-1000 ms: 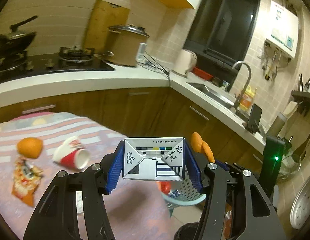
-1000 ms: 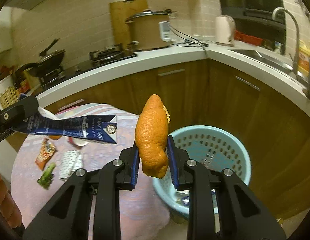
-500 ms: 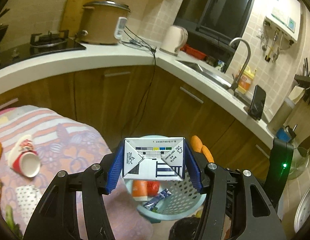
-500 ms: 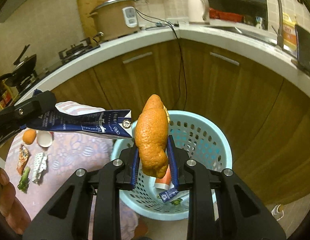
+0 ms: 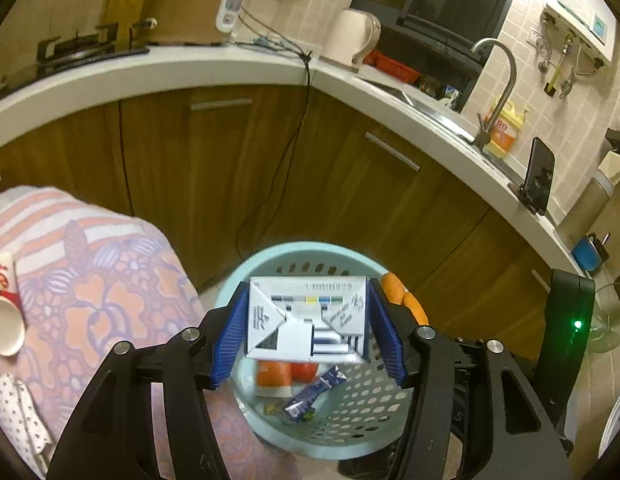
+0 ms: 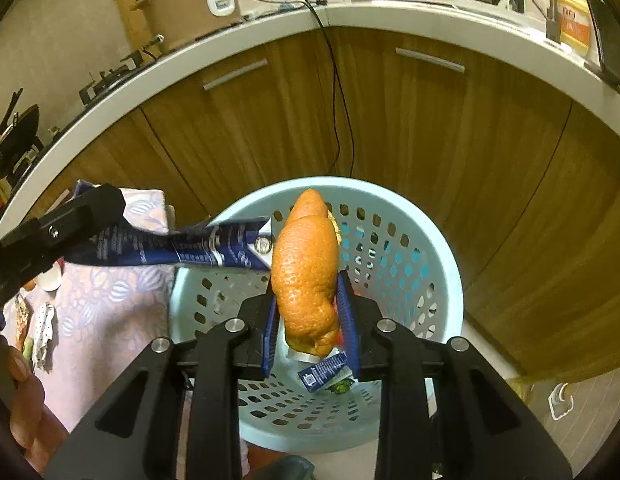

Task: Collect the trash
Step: 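Carry the white carton and bread over the blue basket and open both tools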

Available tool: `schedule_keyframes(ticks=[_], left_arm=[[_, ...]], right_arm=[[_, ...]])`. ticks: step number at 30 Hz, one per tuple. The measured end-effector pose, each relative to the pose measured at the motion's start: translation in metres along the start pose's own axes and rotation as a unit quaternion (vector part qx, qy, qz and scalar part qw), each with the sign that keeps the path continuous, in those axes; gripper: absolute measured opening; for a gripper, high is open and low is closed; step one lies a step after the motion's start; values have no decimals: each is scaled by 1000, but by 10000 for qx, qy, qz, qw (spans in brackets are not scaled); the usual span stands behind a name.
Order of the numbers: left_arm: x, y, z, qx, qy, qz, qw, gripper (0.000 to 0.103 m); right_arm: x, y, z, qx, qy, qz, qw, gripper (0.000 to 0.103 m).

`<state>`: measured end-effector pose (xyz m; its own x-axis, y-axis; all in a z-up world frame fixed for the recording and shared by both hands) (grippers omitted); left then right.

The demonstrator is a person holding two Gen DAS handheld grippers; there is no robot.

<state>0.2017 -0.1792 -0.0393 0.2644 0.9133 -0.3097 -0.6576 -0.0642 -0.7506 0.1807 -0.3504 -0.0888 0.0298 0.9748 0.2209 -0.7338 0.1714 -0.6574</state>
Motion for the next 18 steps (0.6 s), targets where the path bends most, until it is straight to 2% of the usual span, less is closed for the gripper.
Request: schedule_keyframes(ticks=[1, 3, 7, 18], left_arm=[[1, 1, -2, 19, -4, 27, 10000, 68], [4, 3, -1, 12, -33, 32, 10000, 69], [8, 4, 4, 6, -43, 50, 10000, 69], [28, 9, 54, -297, -191, 153, 9993, 69]], right_arm=[[-1, 0, -1, 13, -3, -18, 10000, 30], [-4, 1, -2, 26, 18, -43, 10000, 31], [-3, 0, 2, -43, 42, -46, 10000, 45], [42, -5, 32, -357, -262, 340, 9984, 45]])
Point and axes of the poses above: each gripper's, at about its wrist camera, not at the fingertips, and z roughly against the way its jaws point, x to its left, y to its underside, the point moved 4 cm from there along -z, roughly the way its jaws point, and after that the axes turned 6 degrees about -x, right-handed, at the moved point
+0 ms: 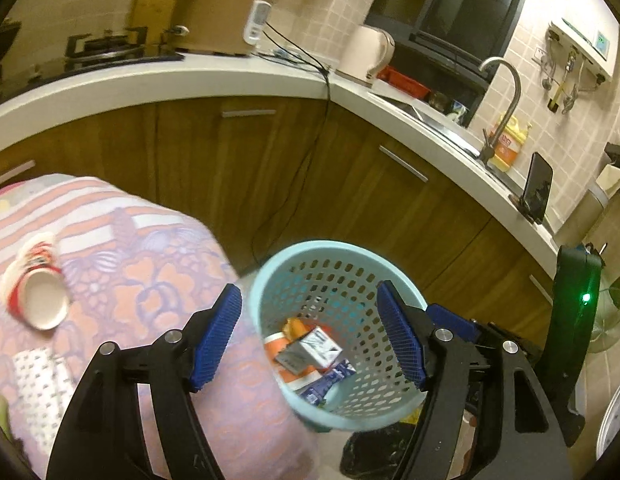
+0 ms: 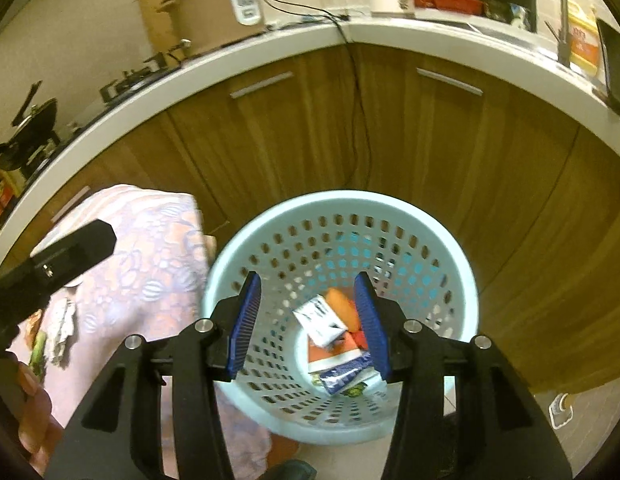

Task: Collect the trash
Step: 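Carry the white carton and bread over the blue basket and open both tools, then grasp the bok choy with the left tool while the right tool grasps the white napkin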

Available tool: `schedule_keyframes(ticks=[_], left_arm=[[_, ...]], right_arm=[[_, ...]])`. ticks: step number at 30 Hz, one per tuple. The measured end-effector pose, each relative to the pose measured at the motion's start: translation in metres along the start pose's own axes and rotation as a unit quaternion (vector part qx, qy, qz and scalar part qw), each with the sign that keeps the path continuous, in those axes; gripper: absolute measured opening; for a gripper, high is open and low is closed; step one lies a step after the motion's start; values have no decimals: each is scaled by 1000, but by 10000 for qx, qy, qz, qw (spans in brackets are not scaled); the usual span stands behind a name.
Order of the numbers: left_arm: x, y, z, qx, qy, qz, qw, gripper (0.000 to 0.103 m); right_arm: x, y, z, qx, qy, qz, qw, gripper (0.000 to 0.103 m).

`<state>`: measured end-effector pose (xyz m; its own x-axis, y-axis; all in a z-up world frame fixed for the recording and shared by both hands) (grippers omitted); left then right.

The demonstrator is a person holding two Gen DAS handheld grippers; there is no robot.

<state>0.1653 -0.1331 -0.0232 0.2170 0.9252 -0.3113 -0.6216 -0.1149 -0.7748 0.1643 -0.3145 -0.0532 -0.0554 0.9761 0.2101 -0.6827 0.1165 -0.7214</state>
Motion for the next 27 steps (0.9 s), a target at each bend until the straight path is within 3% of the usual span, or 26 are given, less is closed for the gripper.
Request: schedule_keyframes(ticks=[9, 17, 21, 27], left_arm=[[53, 4, 78, -462, -456, 354, 9973, 69], [116, 14, 154, -846, -1021, 802, 9879, 69], [146, 30, 184, -891, -1400, 901, 9820, 68], [188, 59, 207, -764, -1626, 1198, 9764, 64]], right_arm=[[76, 2, 19, -161, -550, 556, 9968, 45], [151, 17, 27, -210, -1043, 1014, 9891, 45], [183, 31, 27, -212, -1255, 1185, 9848, 45], [224, 57, 17, -125, -1495, 1386, 9789, 45]])
Point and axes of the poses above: each gripper's, at about its wrist camera, not at the fingertips, and z roughly against the way its jaws point, x to its left, y to its underside, the point moved 4 cm from there along -z, roughly the way its jaws point, and after that the axes turned 6 degrees about -x, right-handed, at the moved point
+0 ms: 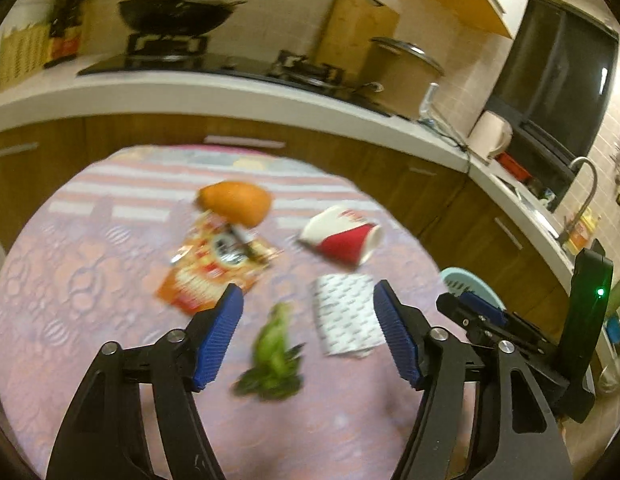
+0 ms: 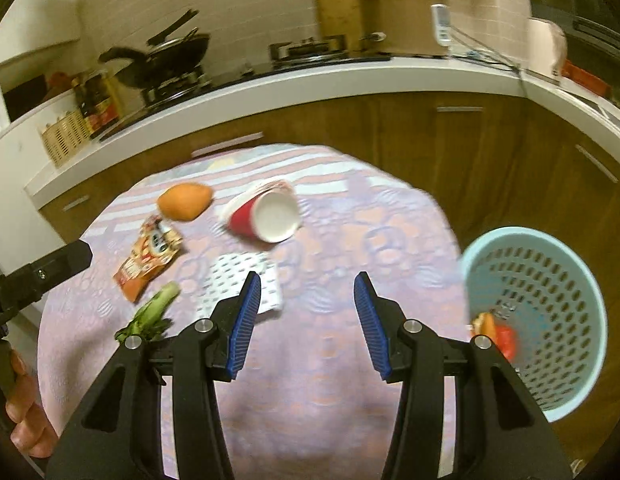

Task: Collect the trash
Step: 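Grasp the bok choy with the left tool while the right tool grasps the white napkin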

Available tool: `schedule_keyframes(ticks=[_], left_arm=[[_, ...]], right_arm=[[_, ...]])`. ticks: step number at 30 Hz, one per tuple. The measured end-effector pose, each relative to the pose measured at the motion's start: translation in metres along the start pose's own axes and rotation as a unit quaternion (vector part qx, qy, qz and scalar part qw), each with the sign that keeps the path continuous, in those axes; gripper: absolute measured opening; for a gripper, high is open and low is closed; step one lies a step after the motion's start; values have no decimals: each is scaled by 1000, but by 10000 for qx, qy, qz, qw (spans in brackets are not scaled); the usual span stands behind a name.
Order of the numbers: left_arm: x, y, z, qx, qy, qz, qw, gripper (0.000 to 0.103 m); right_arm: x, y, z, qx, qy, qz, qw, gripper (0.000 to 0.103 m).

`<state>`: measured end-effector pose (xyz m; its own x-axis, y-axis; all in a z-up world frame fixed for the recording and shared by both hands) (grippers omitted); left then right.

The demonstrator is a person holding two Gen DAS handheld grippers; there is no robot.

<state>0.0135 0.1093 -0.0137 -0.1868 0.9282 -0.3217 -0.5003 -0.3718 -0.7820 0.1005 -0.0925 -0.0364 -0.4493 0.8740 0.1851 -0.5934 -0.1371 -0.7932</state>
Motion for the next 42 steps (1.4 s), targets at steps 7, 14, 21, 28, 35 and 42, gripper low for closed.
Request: schedule_keyframes(ticks=[7, 14, 21, 28, 35, 42], left_arm=[[19, 22, -18, 436, -166, -146, 9988, 64], [14, 38, -46, 756, -360, -524, 9951, 57], [8, 48, -62, 965, -542, -839, 9903, 49], [6, 51, -63, 908, -747, -1058, 9874, 34], [12, 48, -58, 756, -614, -803, 9920, 19], [19, 44, -53, 661, -495, -543, 9951, 19]], right_arm=[[26, 11, -11, 136, -109, 153, 9997, 45], [27, 3, -4, 52, -48, 226, 9997, 45], [28, 0, -6, 75, -58, 279, 9996, 45], [34, 2, -16, 153, -102, 323, 9993, 45], [43, 9, -35, 427, -186, 348, 9983, 52], [45, 17, -69, 953, -151, 67, 9953, 69]])
Point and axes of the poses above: each gripper's, at about its wrist camera, not at the fingertips, and z roughly against the way its jaws point, x to its left, y to its underside, the point moved 4 cm from there along -z, roughly the way its jaws point, and after that the axes turned 6 degrees about -x, right-handed, at the moved point
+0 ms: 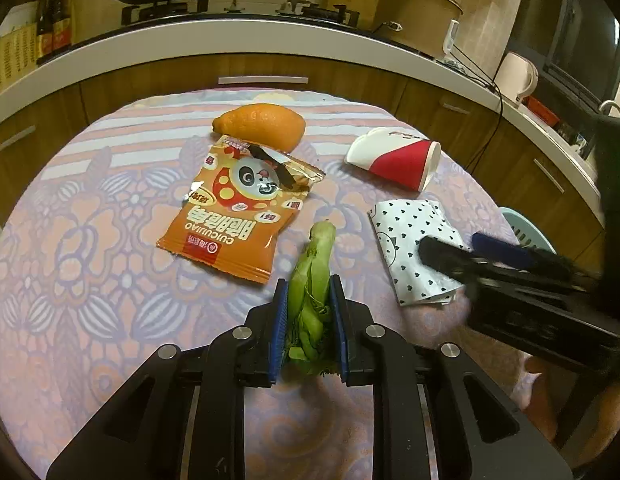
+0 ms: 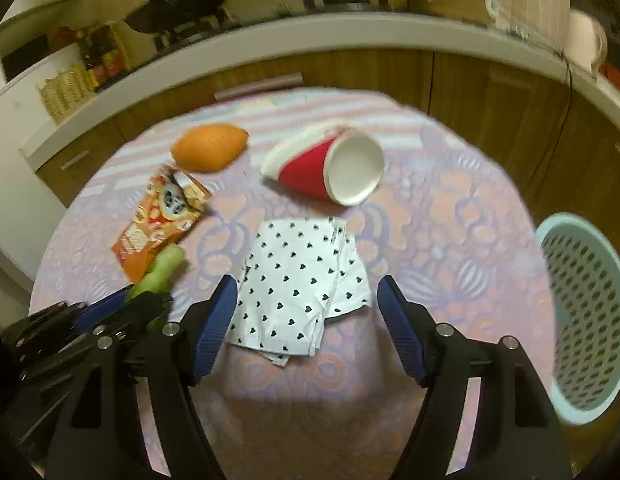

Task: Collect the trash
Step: 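Grasp the bok choy with the left tool while the right tool grasps the white napkin, then carry the bok choy and napkin over the blue basket and open both tools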

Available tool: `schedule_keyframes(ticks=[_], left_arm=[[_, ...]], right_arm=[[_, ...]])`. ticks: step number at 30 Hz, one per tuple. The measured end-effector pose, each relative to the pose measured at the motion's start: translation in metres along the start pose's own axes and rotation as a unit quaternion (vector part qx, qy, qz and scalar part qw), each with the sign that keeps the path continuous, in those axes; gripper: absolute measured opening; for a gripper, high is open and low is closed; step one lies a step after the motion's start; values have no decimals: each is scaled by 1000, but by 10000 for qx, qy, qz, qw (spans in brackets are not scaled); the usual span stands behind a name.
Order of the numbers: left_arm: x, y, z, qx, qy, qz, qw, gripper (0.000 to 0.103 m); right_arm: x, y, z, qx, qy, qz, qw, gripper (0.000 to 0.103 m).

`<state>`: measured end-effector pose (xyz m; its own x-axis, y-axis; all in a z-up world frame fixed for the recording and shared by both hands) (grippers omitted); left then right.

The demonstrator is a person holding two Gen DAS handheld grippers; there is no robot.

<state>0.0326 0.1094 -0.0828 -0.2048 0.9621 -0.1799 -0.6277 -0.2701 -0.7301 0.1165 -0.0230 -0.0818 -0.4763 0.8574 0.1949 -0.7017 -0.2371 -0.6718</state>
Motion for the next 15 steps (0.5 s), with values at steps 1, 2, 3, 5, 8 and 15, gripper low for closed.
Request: schedule_keyframes(ticks=[1, 2, 3, 5, 8, 15], left_arm=[[0, 0, 0, -2, 6, -4, 10000, 18], [-1, 0, 0, 4, 20, -7, 10000, 18], [-1, 0, 0, 7, 28, -1, 10000, 18], [0, -1, -1, 11, 44, 22, 10000, 18], [0, -1, 0, 6, 27, 49, 10000, 18], [-3, -7, 8, -93, -23, 36, 9999, 18]], right_arm=[[1, 1, -6, 89, 50, -16, 9999, 69], [2, 2, -9, 82, 127, 43, 9999, 69], [6, 2, -10, 41, 218, 158, 9996, 68], [12, 2, -10, 27, 227, 300, 9993, 56], [20, 0, -6, -23, -41, 378, 9993, 25], [24, -3, 19, -331, 105, 506, 9981, 19]])
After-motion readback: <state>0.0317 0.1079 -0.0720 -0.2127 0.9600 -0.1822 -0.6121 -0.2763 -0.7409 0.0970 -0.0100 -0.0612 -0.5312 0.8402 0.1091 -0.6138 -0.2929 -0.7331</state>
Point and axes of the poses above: each gripper's, at about its wrist camera, not at the fingertips, and z roughly against the way its jaws point, x to its left, y to its underside, the point moved 4 cm from there along -z, roughly the way its jaws point, and after that the axes turned 6 degrees about -x, right-handed, at the moved point
